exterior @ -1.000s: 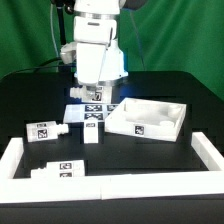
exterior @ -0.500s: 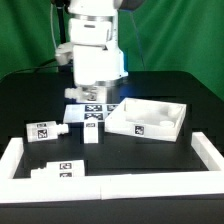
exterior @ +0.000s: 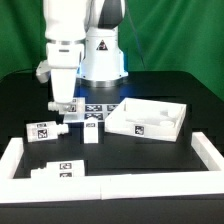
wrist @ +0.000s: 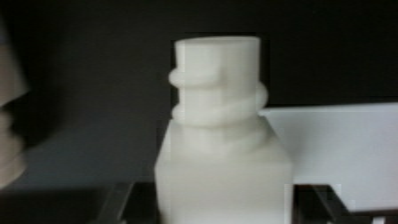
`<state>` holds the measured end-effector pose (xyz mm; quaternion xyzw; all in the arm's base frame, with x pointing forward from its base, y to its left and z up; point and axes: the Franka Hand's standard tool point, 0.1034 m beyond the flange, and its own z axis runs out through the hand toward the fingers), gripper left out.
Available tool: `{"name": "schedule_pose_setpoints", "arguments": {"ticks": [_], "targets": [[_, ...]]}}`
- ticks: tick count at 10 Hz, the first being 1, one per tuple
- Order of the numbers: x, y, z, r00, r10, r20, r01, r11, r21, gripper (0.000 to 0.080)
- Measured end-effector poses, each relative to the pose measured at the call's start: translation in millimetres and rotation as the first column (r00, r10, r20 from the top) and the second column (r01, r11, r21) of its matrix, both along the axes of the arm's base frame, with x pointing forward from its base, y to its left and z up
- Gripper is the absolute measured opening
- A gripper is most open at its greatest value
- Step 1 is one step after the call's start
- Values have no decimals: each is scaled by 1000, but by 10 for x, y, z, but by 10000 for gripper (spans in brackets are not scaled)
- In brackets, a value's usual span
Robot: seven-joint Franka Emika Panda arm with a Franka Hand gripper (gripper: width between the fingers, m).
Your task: Assemble one leg
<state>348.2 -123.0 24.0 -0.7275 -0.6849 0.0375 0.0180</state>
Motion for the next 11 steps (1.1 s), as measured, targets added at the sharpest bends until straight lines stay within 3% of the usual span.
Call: {"name": "schedule_pose_setpoints", "arguments": {"ticks": [2,4,8,11], "targets": [[-90,-109,-59,1000,-19,-13,19,1000,6,287],[-132,-109,-132,999,-25,-23,25,1000,11,287],[60,-179,-112,1000,-23,1,23,1000,1,287],[67,-181,-110,1000,-23,2,23,1000,1,336]]}}
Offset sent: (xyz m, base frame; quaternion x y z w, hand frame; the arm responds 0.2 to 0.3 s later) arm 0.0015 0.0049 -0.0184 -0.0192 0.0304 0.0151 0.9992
